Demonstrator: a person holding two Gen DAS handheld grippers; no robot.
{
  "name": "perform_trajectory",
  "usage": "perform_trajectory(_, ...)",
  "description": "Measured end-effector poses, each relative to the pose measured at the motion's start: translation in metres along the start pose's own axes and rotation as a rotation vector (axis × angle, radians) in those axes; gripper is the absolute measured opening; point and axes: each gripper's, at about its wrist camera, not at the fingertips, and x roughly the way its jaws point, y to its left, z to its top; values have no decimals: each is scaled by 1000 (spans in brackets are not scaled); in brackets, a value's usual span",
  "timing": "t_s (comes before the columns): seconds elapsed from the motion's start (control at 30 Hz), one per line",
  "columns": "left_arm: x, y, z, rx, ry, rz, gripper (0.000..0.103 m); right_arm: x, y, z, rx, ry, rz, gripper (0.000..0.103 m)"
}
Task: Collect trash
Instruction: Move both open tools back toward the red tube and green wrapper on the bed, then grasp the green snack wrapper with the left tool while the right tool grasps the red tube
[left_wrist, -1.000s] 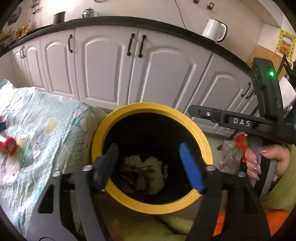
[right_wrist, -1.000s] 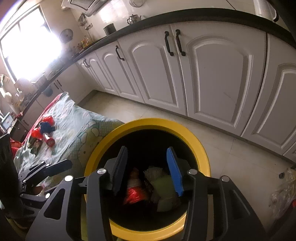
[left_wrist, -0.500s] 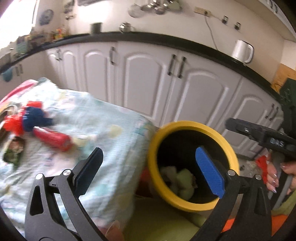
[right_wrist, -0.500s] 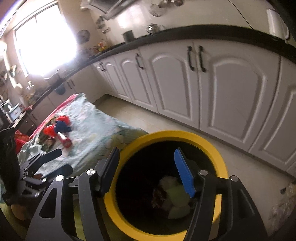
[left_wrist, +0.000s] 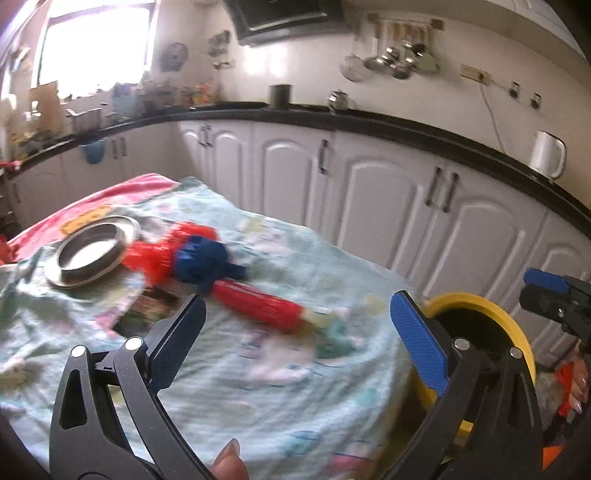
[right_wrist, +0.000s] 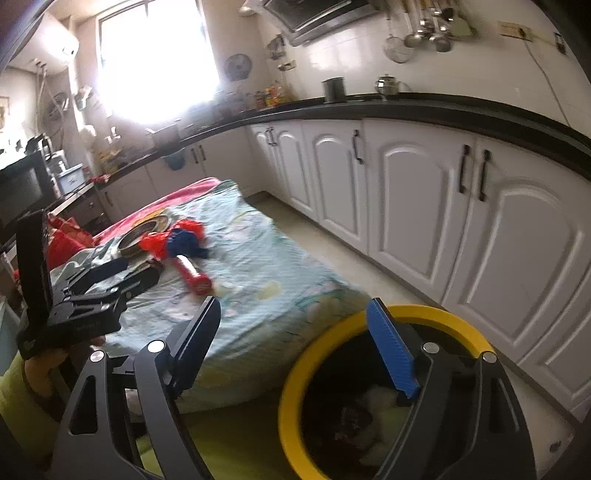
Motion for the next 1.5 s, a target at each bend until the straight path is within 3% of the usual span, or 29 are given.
perform_trajectory(0.33,-4,63,1,-75,-24,126,92,47,61,20,-122,39,86,81)
perform_trajectory(0.6,4,92,-7,-107,-7,189,92,101,104,29,-228,106,127,81)
perform_trajectory(0.83,20,111,-13,-150,32,205,92,143,127,29,-307,153,128,81)
perform_trajectory(1.07,35,137,-22,-259,84,177,92,190,135,27,-340,221,102,80)
perform_trajectory(1.27,51,149,-26,-322,131,136,90,215,145,25,-366,256,114,72)
perform_trajectory(1.4,62,157,-28,-366,170,108,83,232,147,18,-361,309,122,54)
perform_trajectory(1.47,66,161,-31,-394,190,96,76,232,145,15,-348,303,127,49)
perform_trajectory(1.5,68,163,-32,-406,199,92,70,230,144,14,-349,298,129,41)
